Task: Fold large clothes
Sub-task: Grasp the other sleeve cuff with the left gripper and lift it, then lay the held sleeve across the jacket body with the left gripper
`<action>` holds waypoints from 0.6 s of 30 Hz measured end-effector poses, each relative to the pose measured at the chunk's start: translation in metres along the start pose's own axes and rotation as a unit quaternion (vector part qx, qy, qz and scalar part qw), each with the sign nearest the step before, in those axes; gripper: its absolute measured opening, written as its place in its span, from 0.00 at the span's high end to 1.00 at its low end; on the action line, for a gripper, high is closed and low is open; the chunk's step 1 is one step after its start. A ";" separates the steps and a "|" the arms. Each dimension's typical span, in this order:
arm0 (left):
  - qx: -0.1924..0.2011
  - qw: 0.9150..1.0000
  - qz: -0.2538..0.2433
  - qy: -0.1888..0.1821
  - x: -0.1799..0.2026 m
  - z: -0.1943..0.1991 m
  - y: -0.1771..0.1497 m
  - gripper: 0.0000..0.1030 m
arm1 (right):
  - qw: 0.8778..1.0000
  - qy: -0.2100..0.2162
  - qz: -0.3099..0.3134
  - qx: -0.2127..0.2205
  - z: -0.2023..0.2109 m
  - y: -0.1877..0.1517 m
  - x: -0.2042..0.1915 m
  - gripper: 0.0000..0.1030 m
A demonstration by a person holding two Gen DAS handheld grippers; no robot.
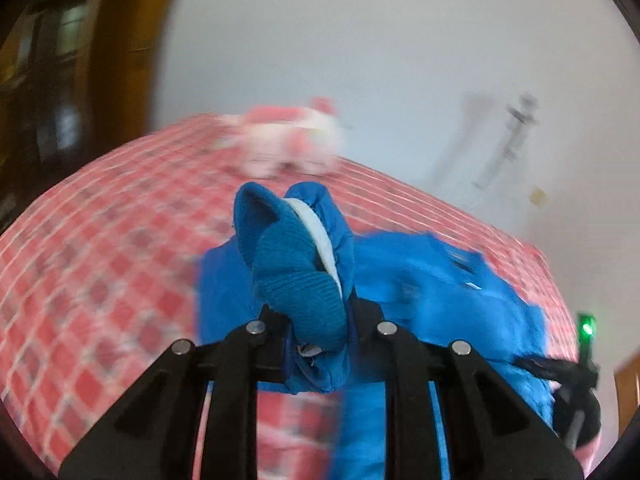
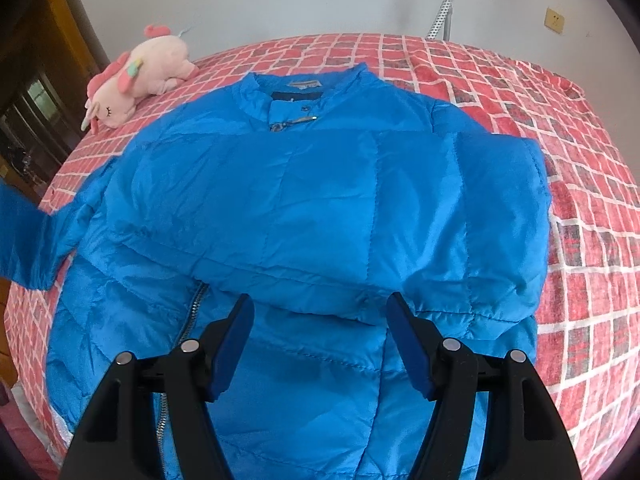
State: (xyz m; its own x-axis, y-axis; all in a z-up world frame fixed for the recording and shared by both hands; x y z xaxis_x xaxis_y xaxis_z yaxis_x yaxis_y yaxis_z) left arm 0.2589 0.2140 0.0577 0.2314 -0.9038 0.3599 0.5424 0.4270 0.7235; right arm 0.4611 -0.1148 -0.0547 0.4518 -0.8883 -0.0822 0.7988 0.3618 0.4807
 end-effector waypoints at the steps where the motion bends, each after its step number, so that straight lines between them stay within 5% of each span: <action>1: -0.012 1.000 -0.017 -0.018 0.026 -0.012 -0.003 0.82 | 1.000 0.000 0.000 0.000 0.000 0.000 0.001 0.33; 8: -0.089 0.988 -0.097 -0.083 0.140 -0.086 -0.045 0.82 | 1.000 0.001 -0.001 -0.005 -0.005 0.001 0.006 0.33; 15: -0.158 0.976 -0.135 -0.067 0.167 -0.156 -0.085 0.78 | 1.000 0.004 -0.005 -0.009 -0.009 0.002 0.012 0.33; 18: -0.194 0.964 -0.142 -0.111 0.170 -0.160 -0.097 0.68 | 1.000 0.007 -0.005 -0.010 -0.011 0.003 0.013 0.33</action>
State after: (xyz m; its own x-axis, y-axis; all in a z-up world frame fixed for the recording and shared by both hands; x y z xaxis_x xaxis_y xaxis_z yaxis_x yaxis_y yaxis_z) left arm 0.3747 0.0150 -0.0455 -0.1267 -0.9361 0.3281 0.8303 0.0808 0.5515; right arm 0.4732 -0.1223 -0.0640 0.4483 -0.8883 -0.0993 0.8114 0.3578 0.4623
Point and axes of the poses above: each gripper's, at about its wrist camera, not at the fingertips, and z roughly against the way its jaws point, x to its right, y to its top, the point moved 4 cm from there along -z, roughly the way its jaws point, and after that the axes turned 5 degrees about z, right-handed, at the moved point
